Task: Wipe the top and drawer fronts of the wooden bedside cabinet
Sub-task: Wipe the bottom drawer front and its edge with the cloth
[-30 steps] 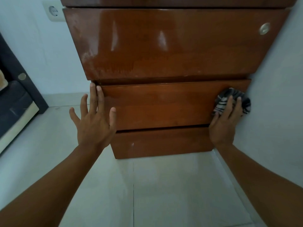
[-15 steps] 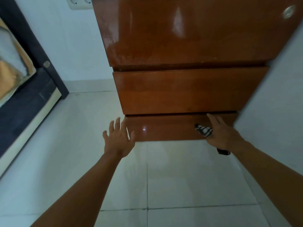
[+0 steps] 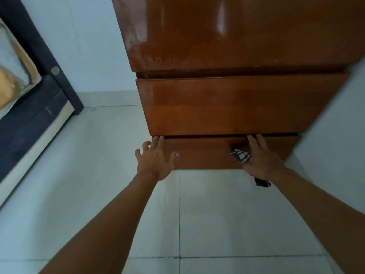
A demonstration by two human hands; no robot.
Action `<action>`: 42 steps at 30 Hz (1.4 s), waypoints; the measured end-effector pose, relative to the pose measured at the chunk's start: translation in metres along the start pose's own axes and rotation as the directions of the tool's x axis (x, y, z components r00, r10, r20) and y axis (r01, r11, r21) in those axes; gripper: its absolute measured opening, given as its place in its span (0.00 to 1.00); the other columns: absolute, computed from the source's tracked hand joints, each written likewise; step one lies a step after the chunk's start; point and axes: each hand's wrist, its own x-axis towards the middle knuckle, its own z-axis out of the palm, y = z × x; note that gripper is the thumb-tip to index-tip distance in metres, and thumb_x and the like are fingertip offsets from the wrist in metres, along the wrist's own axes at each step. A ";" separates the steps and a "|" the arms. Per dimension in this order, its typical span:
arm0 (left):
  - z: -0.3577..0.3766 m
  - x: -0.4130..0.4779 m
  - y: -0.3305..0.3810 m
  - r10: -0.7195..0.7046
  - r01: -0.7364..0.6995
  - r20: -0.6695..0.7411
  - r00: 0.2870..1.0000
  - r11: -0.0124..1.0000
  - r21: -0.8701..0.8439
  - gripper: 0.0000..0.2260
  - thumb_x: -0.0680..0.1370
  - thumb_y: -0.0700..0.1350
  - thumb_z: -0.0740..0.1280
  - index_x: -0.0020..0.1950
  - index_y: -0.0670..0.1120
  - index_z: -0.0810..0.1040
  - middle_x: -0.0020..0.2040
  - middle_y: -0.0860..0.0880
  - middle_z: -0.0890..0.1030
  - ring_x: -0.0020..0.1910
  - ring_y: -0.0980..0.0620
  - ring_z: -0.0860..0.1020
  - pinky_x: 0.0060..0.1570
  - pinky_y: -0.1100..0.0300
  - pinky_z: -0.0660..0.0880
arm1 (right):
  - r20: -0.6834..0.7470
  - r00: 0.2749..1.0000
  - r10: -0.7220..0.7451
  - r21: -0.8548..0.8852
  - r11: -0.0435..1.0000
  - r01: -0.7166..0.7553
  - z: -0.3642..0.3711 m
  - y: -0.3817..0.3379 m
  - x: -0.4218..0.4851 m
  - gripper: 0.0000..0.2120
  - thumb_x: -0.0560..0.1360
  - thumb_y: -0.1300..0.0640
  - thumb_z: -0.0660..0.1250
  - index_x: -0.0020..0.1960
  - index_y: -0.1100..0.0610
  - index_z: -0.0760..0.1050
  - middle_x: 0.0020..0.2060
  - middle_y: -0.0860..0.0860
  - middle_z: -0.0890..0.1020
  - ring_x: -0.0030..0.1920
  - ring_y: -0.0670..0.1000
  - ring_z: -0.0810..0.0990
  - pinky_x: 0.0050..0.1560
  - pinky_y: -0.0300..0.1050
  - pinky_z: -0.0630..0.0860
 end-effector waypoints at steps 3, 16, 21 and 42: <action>0.003 0.002 -0.002 0.016 -0.016 0.015 1.000 0.999 0.044 0.32 0.80 0.65 0.55 0.80 0.50 0.59 0.81 0.48 0.59 0.81 0.38 0.50 0.75 0.30 0.51 | -0.011 1.000 -0.006 0.024 1.000 0.006 -0.003 -0.002 -0.001 0.48 0.73 0.51 0.72 0.81 0.51 0.44 0.81 0.50 0.45 0.75 0.61 0.65 0.66 0.56 0.72; -0.016 -0.001 -0.011 0.036 -0.018 0.193 0.981 0.995 -0.095 0.27 0.78 0.65 0.58 0.70 0.49 0.61 0.79 0.46 0.62 0.81 0.38 0.36 0.75 0.27 0.42 | 0.107 0.994 -0.022 -0.047 0.999 0.028 -0.045 -0.006 -0.014 0.24 0.73 0.54 0.73 0.61 0.52 0.62 0.54 0.50 0.65 0.48 0.53 0.69 0.46 0.47 0.66; -0.035 0.000 -0.011 0.057 -0.031 0.302 0.952 0.995 -0.090 0.31 0.70 0.61 0.53 0.69 0.45 0.62 0.78 0.47 0.62 0.81 0.37 0.35 0.73 0.25 0.42 | 0.190 0.980 0.060 -0.097 0.994 -0.042 -0.060 -0.015 -0.013 0.26 0.66 0.44 0.72 0.57 0.46 0.62 0.53 0.48 0.68 0.53 0.55 0.70 0.59 0.53 0.68; -0.031 -0.012 -0.043 0.150 -0.143 0.150 0.977 0.988 -0.055 0.28 0.78 0.61 0.52 0.74 0.55 0.74 0.76 0.54 0.73 0.81 0.46 0.60 0.74 0.29 0.48 | 0.096 0.897 -0.431 0.234 0.886 0.401 -0.098 -0.167 -0.033 0.22 0.77 0.57 0.68 0.70 0.47 0.73 0.58 0.50 0.81 0.55 0.52 0.78 0.55 0.50 0.78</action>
